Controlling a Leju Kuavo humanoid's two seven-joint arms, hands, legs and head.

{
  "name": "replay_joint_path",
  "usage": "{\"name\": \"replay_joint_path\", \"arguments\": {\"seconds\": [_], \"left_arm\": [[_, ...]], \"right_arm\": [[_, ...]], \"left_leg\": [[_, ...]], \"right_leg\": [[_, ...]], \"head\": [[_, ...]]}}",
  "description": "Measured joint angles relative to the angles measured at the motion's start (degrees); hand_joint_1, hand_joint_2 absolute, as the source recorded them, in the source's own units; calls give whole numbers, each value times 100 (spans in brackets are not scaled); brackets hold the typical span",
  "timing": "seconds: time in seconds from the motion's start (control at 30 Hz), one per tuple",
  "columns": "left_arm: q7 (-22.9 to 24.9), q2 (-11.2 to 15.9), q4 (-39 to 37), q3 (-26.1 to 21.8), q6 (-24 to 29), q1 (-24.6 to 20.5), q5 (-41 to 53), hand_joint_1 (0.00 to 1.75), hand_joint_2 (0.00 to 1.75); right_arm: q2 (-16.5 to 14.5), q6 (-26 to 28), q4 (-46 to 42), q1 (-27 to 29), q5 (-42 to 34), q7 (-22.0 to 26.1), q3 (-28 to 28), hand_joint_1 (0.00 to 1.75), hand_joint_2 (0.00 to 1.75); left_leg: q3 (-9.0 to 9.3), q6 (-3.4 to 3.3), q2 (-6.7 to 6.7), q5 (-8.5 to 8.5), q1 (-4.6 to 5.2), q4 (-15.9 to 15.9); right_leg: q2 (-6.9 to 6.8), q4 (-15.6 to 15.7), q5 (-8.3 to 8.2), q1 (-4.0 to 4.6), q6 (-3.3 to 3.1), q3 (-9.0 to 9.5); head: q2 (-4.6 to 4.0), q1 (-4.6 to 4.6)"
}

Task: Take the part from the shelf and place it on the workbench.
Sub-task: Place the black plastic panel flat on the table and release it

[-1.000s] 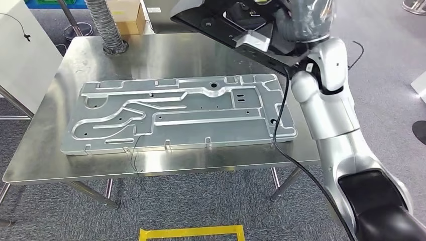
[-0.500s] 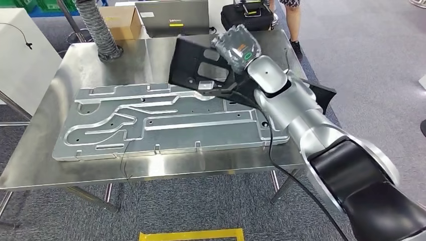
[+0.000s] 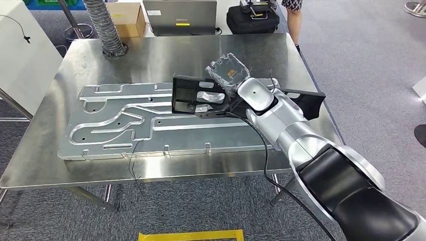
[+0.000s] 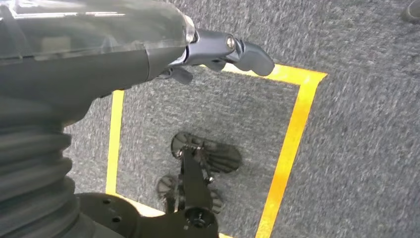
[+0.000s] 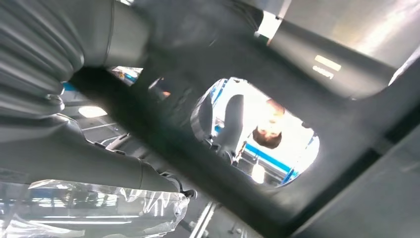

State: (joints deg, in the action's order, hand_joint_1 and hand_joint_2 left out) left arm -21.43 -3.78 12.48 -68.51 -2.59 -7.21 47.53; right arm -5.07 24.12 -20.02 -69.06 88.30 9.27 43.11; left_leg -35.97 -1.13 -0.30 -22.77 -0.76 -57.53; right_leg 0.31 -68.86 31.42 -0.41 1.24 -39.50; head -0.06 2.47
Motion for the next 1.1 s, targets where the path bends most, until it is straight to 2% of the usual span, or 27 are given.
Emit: {"name": "replay_joint_path", "arguments": {"seconds": [0.03,0.07,0.1,0.13,0.2,0.23,0.27,0.37,0.43,0.53,0.57,0.6,0.63,0.7,0.73,0.8,0.9,0.97,1.03,1.07,1.1], "left_arm": [[-4,-1,0,4,71,-5,12,0,175],[-8,-2,0,9,153,-10,29,0,175],[-9,-6,0,14,228,-14,45,0,175],[-10,-11,0,18,272,-17,56,0,175],[-10,-25,0,21,310,-23,68,0,87],[-9,-29,0,22,321,-28,73,0,44],[-5,-34,0,24,333,-33,82,0,0],[33,-38,0,50,373,-41,121,0,0],[62,-43,0,79,383,-43,135,0,0],[109,-50,0,110,405,-46,143,0,0],[124,-50,0,117,416,-44,145,0,0],[134,-50,0,124,424,-41,151,0,0],[143,-48,0,130,429,-39,157,0,0],[152,-45,0,143,433,-42,165,0,0],[153,-44,0,147,435,-46,166,0,0],[160,-44,0,151,439,-48,168,0,0],[166,-47,0,157,441,-43,173,0,0],[160,-51,0,161,443,-48,172,0,0],[155,-54,0,162,445,-53,169,0,0],[151,-54,0,162,444,-52,167,0,0],[144,-55,0,162,436,-50,162,0,0]], "right_arm": [[0,-2,21,29,-22,-1,4,0,0],[0,0,42,71,-46,-3,8,0,0],[0,6,62,117,-67,-8,9,0,0],[0,15,78,154,-75,-14,12,0,0],[0,33,101,184,-81,-36,16,0,0],[-3,40,108,185,-87,-47,19,0,0],[-7,45,116,187,-96,-57,20,0,0],[-5,49,151,208,-145,-67,20,0,0],[4,49,173,211,-196,-68,18,0,0],[5,54,200,230,-299,-55,-5,0,0],[7,58,214,245,-336,-44,-23,0,0],[9,69,226,258,-377,-30,-54,0,0],[12,87,234,267,-421,-16,-95,0,0],[22,138,238,270,-501,-1,-197,0,0],[30,164,238,266,-531,0,-245,0,0],[44,234,238,265,-614,1,-343,0,0],[82,362,232,267,-782,19,-538,0,0],[136,440,224,257,-888,62,-680,0,0],[189,511,220,269,-982,107,-796,0,0],[214,583,220,289,-1067,139,-851,0,0],[241,717,209,316,-1222,194,-922,0,0]], "left_leg": [[1,-7,0,-4,3,-2],[5,-11,-1,-7,4,-4],[10,-12,-4,-12,4,-8],[17,-8,-9,-19,4,-17],[20,24,-19,-47,14,-53],[15,49,-21,-63,24,-75],[10,77,-21,-75,33,-92],[9,164,-15,-93,26,-100],[-62,224,-8,-240,11,-294],[-482,297,-4,-720,-15,-1261],[-600,314,-4,-789,-25,-1509],[-633,325,-3,-755,-33,-1571],[-565,329,-3,-628,-41,-1425],[-219,316,-1,-285,-51,-730],[-59,294,-3,-183,-43,-409],[79,236,-10,-154,-15,-125],[87,122,-11,-119,-10,-72],[109,48,-5,-89,-28,-20],[110,8,-2,-87,-18,-15],[110,1,-2,-88,-13,-17],[111,-4,-4,-90,-9,-20]], "right_leg": [[0,-369,130,-4,10,-187],[0,-600,168,-10,19,-312],[-1,-610,93,-18,22,-334],[-2,-393,-77,-25,19,-243],[-7,405,-471,-27,-10,129],[-9,727,-588,-17,-29,279],[-8,922,-638,-6,-49,368],[0,1014,-650,8,-131,404],[-2,1069,-681,-16,-198,438],[-4,1095,-692,-26,-236,462],[-3,1092,-689,-24,-237,462],[-2,1087,-686,-25,-235,461],[1,1079,-680,-27,-228,463],[5,1053,-655,-29,-193,468],[7,1036,-642,-22,-167,463],[9,1031,-640,-8,-103,449],[6,1022,-618,-15,-4,438],[2,649,-382,-25,46,277],[0,-113,-25,-31,69,-76],[0,-440,83,-32,75,-235],[0,-589,88,-32,76,-312]], "head": [[0,0],[0,-1],[0,-1],[0,-1],[-1,-1],[0,-1],[0,-1],[1,0],[0,0],[0,0],[0,0],[0,0],[0,0],[0,0],[-1,0],[0,-1],[0,-1],[0,-1],[0,-1],[0,-2],[0,-2]]}}
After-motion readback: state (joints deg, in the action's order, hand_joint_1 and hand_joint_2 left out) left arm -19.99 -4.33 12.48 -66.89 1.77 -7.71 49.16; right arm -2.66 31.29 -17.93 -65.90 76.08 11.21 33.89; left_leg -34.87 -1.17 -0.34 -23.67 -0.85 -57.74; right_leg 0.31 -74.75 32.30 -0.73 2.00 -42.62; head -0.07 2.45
